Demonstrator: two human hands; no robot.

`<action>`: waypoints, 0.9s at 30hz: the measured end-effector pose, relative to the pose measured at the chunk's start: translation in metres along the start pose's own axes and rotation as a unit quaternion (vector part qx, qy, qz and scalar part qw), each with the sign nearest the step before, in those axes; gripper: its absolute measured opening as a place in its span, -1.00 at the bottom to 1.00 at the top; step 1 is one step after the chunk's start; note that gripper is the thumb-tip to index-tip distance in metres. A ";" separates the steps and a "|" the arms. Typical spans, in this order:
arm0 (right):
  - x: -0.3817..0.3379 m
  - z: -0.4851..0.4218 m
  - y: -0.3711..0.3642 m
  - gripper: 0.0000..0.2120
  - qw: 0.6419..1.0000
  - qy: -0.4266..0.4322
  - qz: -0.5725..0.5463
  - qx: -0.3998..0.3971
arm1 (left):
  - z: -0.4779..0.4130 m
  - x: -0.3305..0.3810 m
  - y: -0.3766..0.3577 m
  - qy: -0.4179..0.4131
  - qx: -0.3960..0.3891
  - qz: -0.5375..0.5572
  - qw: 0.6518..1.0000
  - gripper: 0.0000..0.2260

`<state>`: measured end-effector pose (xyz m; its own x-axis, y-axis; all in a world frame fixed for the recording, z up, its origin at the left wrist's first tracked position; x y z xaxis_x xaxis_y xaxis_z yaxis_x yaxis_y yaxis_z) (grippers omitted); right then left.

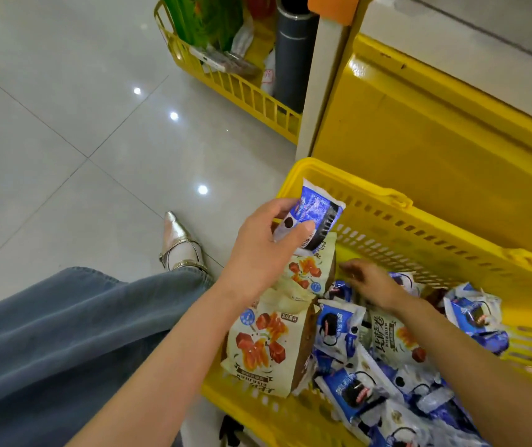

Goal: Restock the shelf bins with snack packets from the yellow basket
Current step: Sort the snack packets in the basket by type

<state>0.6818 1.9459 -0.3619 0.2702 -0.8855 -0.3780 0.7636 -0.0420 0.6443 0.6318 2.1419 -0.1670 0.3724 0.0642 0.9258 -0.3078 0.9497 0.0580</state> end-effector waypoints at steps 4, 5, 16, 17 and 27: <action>-0.008 -0.019 -0.029 -0.58 0.994 0.027 0.094 -0.055 | -0.001 -0.005 0.001 0.001 0.000 -0.016 1.000 -0.76; -0.010 -0.021 -0.030 -0.60 0.988 0.038 0.138 -0.051 | -0.001 -0.006 0.000 0.001 -0.002 -0.017 1.000 -0.77; -0.008 -0.019 -0.020 -0.64 0.959 0.040 0.247 -0.133 | 0.000 -0.006 0.003 -0.022 0.010 -0.028 0.999 -0.78; -0.008 -0.017 -0.016 -0.67 0.962 0.039 0.240 -0.127 | 0.000 -0.006 0.003 -0.023 0.015 -0.030 0.999 -0.78; -0.003 0.068 0.069 -0.66 0.991 0.045 0.094 0.080 | 0.032 0.013 -0.042 -0.063 -0.030 0.006 0.998 -0.76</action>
<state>0.6934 1.9145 -0.2711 0.4565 -0.8396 -0.2945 0.5933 0.0406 0.8039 0.6212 2.0927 -0.1456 0.2545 0.0399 0.9663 -0.2580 0.9657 0.0280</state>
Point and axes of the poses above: each hand's wrist, its own z-axis away from the middle knuckle, its own y-axis out of the back of the hand, x = y × z, the point moved 10 cm from there along -z, towards the middle knuckle, and after that the axes turned 13 degrees about z, right-handed, at the moved point
